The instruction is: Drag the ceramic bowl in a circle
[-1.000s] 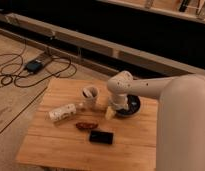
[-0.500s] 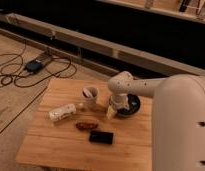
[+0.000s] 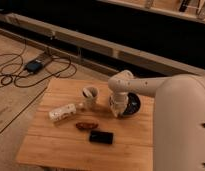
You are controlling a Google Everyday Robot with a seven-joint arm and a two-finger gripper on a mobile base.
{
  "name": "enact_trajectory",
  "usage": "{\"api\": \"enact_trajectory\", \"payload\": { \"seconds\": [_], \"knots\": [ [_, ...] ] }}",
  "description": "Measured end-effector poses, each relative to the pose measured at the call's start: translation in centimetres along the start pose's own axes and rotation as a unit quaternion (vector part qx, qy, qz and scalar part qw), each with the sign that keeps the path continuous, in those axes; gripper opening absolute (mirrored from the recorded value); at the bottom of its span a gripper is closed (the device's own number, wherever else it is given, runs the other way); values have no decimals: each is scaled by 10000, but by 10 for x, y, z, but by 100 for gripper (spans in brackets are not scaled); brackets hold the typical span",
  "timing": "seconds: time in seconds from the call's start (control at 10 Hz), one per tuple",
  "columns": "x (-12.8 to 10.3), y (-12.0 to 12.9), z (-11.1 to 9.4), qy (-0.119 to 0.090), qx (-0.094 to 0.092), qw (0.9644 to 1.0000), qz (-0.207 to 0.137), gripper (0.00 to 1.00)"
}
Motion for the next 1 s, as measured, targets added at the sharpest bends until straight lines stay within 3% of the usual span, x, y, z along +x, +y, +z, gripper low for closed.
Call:
{"api": "enact_trajectory", "payload": {
  "seconds": [0.2,0.3,0.7,0.8,1.0],
  "knots": [
    [8,-1,-15,48,0,10000,-9,3],
    [12,-3,-24,66,18,10000,11,0],
    [24,-32,-57,51,104,9991,397,0],
    [22,-45,-65,14,139,9985,530,0],
    [3,-55,-79,-88,230,9985,484,0]
  ]
}}
